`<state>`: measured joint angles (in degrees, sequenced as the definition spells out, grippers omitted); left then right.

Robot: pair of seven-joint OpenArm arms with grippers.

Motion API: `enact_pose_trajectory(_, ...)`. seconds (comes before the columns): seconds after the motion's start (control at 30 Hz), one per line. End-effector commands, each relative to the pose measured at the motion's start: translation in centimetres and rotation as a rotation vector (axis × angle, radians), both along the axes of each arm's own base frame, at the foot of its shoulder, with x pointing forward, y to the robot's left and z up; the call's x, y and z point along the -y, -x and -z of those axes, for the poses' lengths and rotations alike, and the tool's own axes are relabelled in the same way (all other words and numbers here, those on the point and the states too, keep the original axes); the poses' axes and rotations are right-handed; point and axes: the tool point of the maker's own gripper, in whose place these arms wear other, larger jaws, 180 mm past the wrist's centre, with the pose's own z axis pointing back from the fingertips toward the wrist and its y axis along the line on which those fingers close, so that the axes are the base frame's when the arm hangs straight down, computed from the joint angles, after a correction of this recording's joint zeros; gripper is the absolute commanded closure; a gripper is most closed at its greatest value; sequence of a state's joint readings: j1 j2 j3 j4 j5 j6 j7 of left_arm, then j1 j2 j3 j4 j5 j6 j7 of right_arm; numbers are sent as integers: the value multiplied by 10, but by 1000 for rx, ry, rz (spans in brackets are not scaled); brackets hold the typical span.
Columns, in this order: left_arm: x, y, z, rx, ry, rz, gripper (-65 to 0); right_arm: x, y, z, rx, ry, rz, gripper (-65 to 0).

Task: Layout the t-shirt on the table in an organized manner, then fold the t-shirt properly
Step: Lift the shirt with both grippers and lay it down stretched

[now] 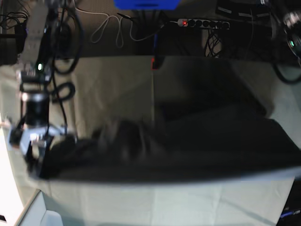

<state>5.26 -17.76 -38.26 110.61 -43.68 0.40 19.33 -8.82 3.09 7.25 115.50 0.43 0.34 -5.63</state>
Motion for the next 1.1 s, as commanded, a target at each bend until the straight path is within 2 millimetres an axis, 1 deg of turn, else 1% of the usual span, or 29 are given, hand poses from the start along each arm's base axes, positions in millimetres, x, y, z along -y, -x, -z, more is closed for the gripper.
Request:
enact_pose_trajectory(0.0,-2,-4,-31,87,-41,-9,-1,1,-6,-33,114,15,3,0)
enact_pose_trajectory(0.07,7,-19,-64,171,-60,26,-1,-1,-20,-69,217,15,0,0)
enact_pose_trajectory(0.1,13,-25,-77,203,-72,43,-1,-1,-24,-83,258,13,2,0)
enact_pose_trajectory(0.17,28,-35,-102,257,-101,88,-1,-3,-30,-110,334,-1,2,0)
enact_pose_trajectory(0.2,34,-38,-111,272,-122,102,-1,-3,-32,-119,363,-11,5,0)
enact_pose_trajectory(0.27,45,-41,-126,297,-176,111,-1,-4,-33,-134,410,-22,8,0)
enact_pose_trajectory(0.33,52,-39,-138,323,-227,103,-1,-4,-33,-143,438,-23,7,0)
enact_pose_trajectory(0.43,55,-32,-148,355,-250,97,-1,-6,-29,-154,495,-16,1,0)
enact_pose_trajectory(0.47,53,-29,-150,364,-252,88,-1,-7,-25,-157,524,-11,0,0)
enact_pose_trajectory(0.6,45,-24,-149,376,-224,60,-1,-8,-12,-170,629,9,-2,0)
enact_pose_trajectory(0.73,31,-15,-145,390,-180,7,-1,-9,1,-174,697,32,-4,0)
enact_pose_trajectory(0.8,21,-9,-132,361,-164,-24,-1,-10,7,-175,728,40,-6,0)
enact_pose_trajectory(0.87,16,-7,-121,333,-154,-37,-1,-11,12,-175,752,46,-8,0)
enact_pose_trajectory(0.97,16,-6,-109,298,-153,-36,-1,-12,13,-175,760,47,-10,0)
enact_pose_trajectory(1.0,17,-6,-108,296,-152,-33,-1,-12,11,-176,763,44,-11,0)
enact_pose_trajectory(1.07,18,-7,-107,297,-144,-32,-1,-12,4,-173,751,38,-14,0)
